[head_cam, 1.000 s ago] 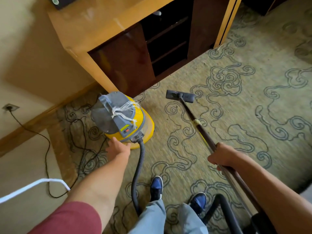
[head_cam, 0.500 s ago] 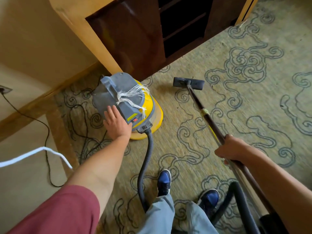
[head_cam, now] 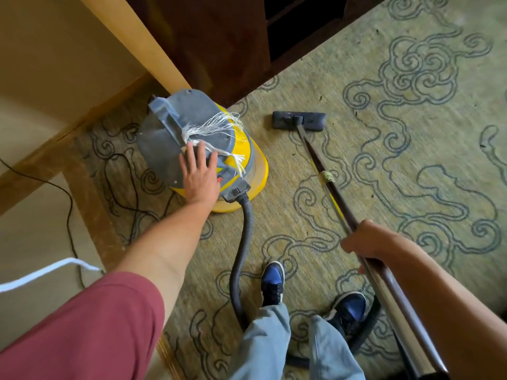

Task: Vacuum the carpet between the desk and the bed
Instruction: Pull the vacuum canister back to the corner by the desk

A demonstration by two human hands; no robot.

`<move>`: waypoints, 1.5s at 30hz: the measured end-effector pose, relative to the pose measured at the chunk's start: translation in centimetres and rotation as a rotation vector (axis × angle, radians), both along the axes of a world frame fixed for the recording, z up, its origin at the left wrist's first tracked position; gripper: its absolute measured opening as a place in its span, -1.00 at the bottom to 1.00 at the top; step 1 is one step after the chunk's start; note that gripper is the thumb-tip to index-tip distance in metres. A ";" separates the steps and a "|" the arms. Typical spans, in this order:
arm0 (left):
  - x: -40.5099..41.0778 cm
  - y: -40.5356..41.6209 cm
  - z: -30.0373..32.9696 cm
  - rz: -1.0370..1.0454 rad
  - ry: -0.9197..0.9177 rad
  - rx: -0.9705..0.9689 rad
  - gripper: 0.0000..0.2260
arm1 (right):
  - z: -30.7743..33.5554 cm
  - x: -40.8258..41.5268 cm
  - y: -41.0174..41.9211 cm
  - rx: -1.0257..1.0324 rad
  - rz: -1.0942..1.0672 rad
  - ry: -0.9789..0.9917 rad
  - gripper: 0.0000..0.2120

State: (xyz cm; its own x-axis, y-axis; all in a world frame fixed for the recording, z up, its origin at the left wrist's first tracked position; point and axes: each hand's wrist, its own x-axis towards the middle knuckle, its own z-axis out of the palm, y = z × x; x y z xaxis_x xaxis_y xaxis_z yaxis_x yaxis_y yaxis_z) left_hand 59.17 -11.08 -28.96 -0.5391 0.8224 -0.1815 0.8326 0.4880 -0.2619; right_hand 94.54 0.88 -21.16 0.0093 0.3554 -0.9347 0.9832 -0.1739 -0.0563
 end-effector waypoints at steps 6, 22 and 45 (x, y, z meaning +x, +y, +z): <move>0.7 0.3 -0.9 0.022 0.032 0.043 -0.31 | -1.0 -0.9 -1.5 -0.087 -0.031 -0.012 -0.67; 1.1 1.1 -3.7 0.088 0.135 0.058 -0.57 | -0.6 -0.8 -0.5 -0.034 0.086 0.048 -0.76; 0.9 0.6 -1.9 0.071 0.021 -0.004 -0.35 | 0.2 -1.1 -0.6 -0.032 0.139 0.035 -0.81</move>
State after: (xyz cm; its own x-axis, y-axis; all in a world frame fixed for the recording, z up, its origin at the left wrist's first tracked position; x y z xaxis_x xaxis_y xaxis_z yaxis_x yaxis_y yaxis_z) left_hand 60.09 -10.50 -30.82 -0.6002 0.7811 -0.1723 0.7899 0.5451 -0.2809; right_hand 93.46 0.31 -20.96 -0.0702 0.3207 -0.9446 0.9955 -0.0384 -0.0870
